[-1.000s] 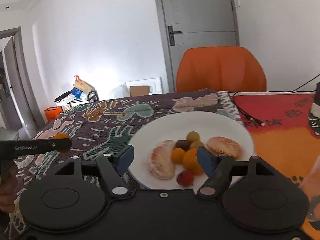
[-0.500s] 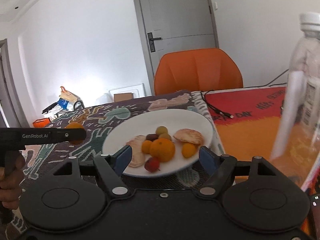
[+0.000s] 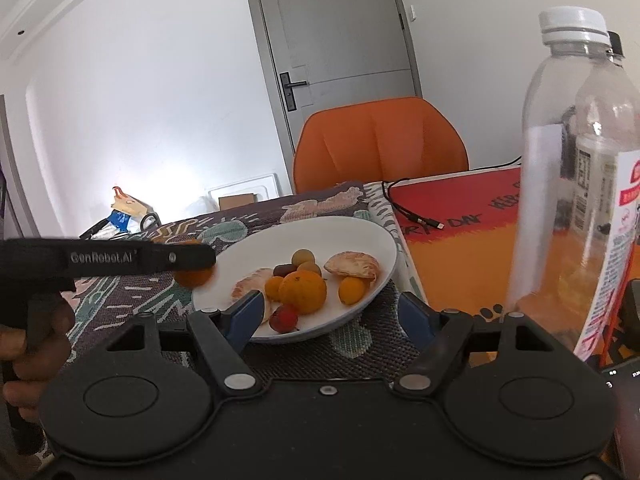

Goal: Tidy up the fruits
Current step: 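Lower the large orange onto the plate and open the left gripper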

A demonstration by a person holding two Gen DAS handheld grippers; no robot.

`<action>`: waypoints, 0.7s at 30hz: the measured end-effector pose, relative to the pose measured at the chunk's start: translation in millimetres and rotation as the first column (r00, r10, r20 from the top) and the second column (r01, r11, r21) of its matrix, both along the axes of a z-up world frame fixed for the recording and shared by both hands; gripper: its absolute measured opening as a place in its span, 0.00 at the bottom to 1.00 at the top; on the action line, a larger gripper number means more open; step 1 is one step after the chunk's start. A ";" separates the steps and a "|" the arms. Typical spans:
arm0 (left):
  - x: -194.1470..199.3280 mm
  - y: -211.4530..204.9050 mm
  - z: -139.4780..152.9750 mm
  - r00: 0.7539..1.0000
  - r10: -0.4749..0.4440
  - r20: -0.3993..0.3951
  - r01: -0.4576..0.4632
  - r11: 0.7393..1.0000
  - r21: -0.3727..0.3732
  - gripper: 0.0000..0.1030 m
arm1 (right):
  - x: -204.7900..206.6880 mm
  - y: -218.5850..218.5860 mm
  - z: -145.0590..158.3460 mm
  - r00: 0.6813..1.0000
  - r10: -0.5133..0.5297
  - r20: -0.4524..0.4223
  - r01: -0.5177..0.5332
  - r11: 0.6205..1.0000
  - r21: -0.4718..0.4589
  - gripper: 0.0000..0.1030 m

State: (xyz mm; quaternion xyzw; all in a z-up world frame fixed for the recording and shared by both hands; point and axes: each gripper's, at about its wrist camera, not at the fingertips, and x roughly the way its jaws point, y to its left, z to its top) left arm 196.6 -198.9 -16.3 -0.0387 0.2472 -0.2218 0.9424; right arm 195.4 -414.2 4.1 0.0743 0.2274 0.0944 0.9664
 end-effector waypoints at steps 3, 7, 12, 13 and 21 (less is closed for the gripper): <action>-0.5 1.3 3.8 1.000 -0.004 0.006 0.004 1.000 -0.008 0.37 | -1.4 -2.3 -0.4 1.000 -0.004 -0.002 0.004 1.000 0.006 0.73; -3.0 11.1 5.9 1.000 0.027 0.014 -0.027 1.000 0.002 0.44 | -2.2 -1.4 1.0 1.000 -0.003 0.002 0.003 1.000 0.011 0.74; -8.8 31.7 4.2 0.997 0.080 0.012 -0.080 0.997 0.017 0.60 | -3.6 3.7 0.6 1.000 0.005 0.003 -0.005 1.000 0.016 0.76; -10.9 36.2 3.3 0.996 0.091 0.015 -0.091 0.996 0.024 0.64 | -3.7 4.9 0.3 1.000 0.008 0.001 -0.008 1.000 0.018 0.76; -27.7 77.2 -5.3 0.981 0.196 0.009 -0.196 0.978 0.068 0.83 | -3.6 21.8 1.4 0.999 0.030 -0.011 -0.030 0.999 0.020 0.85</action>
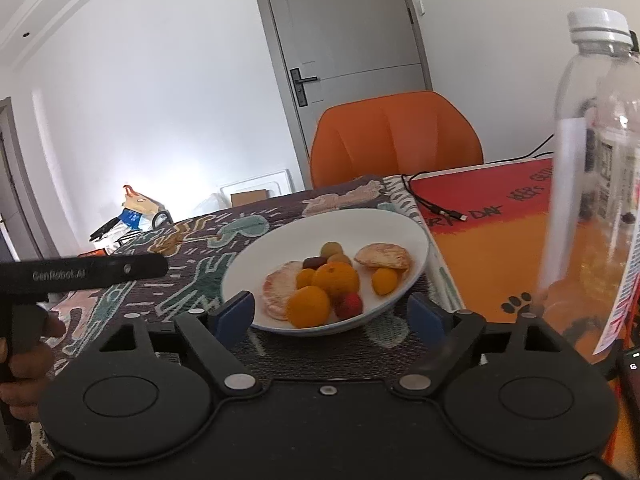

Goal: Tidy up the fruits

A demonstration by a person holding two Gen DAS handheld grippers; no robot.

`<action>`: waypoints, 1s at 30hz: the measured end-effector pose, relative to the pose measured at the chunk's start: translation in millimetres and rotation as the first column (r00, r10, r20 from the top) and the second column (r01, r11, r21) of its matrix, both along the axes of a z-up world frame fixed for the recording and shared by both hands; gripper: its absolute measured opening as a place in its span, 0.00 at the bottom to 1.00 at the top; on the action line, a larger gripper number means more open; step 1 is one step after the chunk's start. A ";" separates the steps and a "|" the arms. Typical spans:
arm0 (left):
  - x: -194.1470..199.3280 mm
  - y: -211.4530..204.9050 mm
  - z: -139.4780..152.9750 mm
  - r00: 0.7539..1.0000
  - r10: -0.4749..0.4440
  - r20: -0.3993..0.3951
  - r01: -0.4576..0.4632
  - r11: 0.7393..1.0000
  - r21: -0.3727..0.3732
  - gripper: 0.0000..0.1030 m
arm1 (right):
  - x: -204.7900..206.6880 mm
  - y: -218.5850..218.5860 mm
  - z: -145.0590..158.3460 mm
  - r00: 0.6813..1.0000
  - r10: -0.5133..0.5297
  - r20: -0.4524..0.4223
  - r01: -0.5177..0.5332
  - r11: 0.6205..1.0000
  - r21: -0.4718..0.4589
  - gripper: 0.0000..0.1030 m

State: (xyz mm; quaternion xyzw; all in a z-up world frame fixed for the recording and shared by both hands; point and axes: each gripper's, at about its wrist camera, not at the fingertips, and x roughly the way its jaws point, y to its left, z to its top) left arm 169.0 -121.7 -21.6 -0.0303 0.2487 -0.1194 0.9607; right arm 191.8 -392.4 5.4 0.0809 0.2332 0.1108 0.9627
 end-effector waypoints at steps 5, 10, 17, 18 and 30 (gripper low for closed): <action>-11.2 24.8 -1.5 0.999 0.049 -0.004 -0.049 0.999 0.003 0.91 | -2.3 12.3 3.3 1.000 0.008 0.004 -0.008 1.000 0.000 0.94; -21.9 44.8 0.1 0.996 0.091 -0.011 -0.091 0.996 0.010 0.96 | -4.5 24.8 5.8 1.000 0.013 -0.010 -0.013 1.000 -0.001 1.00; -39.7 68.6 5.5 0.991 0.131 -0.022 -0.130 0.991 0.009 0.99 | -10.1 43.8 12.6 0.998 0.042 -0.036 -0.042 0.999 0.007 1.00; -43.0 71.8 6.8 0.991 0.135 -0.021 -0.135 0.991 0.009 0.99 | -11.1 46.4 13.8 0.998 0.051 -0.039 -0.051 0.999 0.009 1.00; -83.3 97.8 22.7 0.981 0.195 -0.015 -0.195 0.981 0.014 1.00 | -32.9 77.4 29.6 0.991 0.117 -0.065 -0.117 0.993 0.007 1.00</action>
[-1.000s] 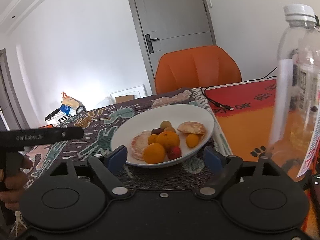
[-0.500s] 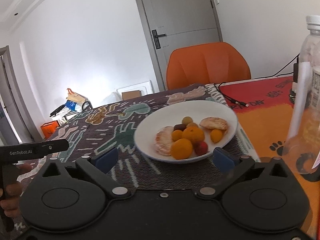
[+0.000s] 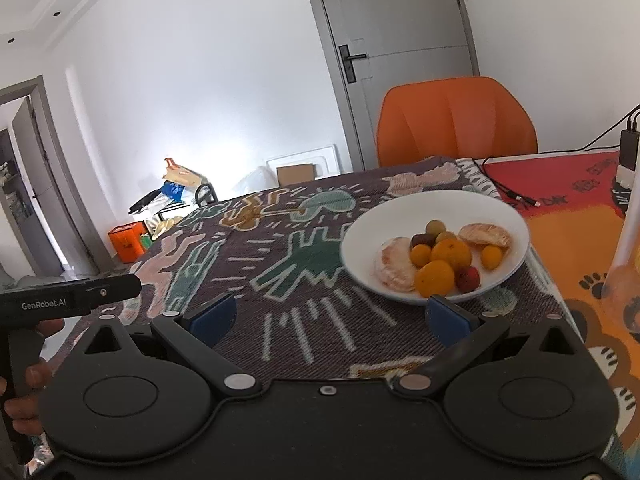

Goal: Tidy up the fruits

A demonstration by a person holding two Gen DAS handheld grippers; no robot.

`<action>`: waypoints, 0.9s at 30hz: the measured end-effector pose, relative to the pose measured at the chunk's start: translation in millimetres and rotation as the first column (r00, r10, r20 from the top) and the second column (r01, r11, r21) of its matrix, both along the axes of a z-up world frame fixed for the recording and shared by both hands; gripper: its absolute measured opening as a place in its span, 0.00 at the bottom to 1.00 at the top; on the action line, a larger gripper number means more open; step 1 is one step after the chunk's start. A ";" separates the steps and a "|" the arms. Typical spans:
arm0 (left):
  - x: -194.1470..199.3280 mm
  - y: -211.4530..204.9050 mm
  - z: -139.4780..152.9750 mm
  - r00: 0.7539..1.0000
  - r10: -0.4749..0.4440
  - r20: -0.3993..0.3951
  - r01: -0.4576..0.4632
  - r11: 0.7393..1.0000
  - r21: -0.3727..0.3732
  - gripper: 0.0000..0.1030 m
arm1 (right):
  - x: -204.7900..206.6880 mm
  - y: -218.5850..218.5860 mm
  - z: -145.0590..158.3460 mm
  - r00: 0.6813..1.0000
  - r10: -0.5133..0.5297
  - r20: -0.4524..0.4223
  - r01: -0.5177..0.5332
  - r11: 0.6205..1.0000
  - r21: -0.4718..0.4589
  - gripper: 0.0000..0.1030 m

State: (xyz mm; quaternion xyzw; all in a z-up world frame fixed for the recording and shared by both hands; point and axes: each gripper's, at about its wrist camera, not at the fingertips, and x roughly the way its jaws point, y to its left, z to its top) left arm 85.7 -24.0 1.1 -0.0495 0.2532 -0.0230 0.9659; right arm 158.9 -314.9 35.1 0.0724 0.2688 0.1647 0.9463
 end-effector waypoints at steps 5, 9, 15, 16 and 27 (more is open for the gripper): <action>-13.1 5.7 3.1 1.000 0.012 -0.007 -0.011 1.000 0.013 1.00 | -11.7 7.9 4.5 1.000 0.011 -0.007 -0.011 1.000 -0.004 1.00; -23.3 8.2 5.9 1.000 0.010 -0.020 -0.010 1.000 0.021 1.00 | -21.1 10.9 9.5 1.000 0.021 -0.002 -0.021 1.000 0.001 1.00; -40.8 9.5 11.7 1.000 0.019 -0.017 -0.018 0.999 0.039 1.00 | -32.3 12.6 14.4 1.000 0.028 0.001 -0.028 1.000 0.011 1.00; -44.1 10.1 12.6 1.000 0.019 -0.013 -0.018 0.999 0.041 1.00 | -33.8 12.2 14.6 1.000 0.030 0.001 -0.030 0.999 0.013 1.00; -57.8 13.4 15.7 1.000 0.021 -0.003 -0.020 0.999 0.043 1.00 | -45.2 10.9 14.8 0.999 0.037 0.005 -0.037 0.999 0.009 1.00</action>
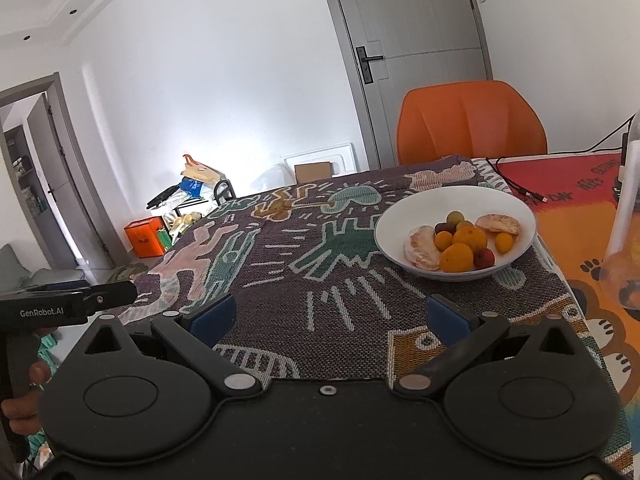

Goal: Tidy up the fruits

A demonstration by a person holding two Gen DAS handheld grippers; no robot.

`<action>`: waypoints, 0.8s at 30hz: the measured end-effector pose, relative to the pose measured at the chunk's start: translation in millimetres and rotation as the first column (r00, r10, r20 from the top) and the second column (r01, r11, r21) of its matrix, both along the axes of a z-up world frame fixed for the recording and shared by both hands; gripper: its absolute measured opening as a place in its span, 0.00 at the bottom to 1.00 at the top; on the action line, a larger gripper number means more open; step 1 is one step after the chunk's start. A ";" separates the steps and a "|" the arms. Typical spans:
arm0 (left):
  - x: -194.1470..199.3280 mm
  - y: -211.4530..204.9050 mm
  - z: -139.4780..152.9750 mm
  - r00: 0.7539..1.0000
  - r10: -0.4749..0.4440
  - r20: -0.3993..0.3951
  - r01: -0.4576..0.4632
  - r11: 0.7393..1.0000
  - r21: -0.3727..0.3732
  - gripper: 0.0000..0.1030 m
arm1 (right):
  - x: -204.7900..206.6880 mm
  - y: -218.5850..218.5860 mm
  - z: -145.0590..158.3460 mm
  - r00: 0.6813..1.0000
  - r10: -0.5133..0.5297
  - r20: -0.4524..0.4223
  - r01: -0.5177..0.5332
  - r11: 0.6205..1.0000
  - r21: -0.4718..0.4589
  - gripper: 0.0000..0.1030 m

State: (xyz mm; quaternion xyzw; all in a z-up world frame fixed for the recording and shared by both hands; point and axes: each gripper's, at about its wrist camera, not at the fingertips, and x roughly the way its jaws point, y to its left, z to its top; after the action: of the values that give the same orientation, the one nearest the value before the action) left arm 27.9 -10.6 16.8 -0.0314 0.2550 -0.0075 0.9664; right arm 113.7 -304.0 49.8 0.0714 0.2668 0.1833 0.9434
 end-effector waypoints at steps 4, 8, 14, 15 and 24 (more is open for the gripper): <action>-0.6 0.9 -1.5 1.000 0.002 -0.002 -0.002 1.000 0.000 1.00 | -2.7 0.7 1.2 1.000 0.006 0.003 -0.006 1.000 -0.007 1.00; -1.9 1.4 -2.6 1.000 0.001 -0.003 -0.001 1.000 0.001 1.00 | -2.7 1.8 2.2 1.000 0.009 0.004 -0.009 1.000 -0.008 1.00; -1.2 2.5 -4.8 1.000 0.000 -0.011 0.000 1.000 0.002 1.00 | -2.3 4.8 1.9 1.000 0.015 0.006 -0.015 1.000 -0.012 1.00; -1.4 2.9 -5.2 1.000 -0.001 -0.012 0.001 1.000 0.001 1.00 | -1.7 4.8 1.5 1.000 0.015 0.006 -0.015 1.000 -0.013 1.00; -0.6 2.6 -6.1 1.000 -0.002 -0.014 0.002 1.000 0.002 1.00 | -1.6 5.1 0.7 1.000 0.020 0.004 -0.020 1.000 -0.014 1.00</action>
State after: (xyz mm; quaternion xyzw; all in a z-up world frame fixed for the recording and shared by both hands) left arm 27.4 -8.0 10.8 -0.0302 0.2617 -0.0082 0.9647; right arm 112.0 -298.9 50.6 0.0618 0.2668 0.1910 0.9426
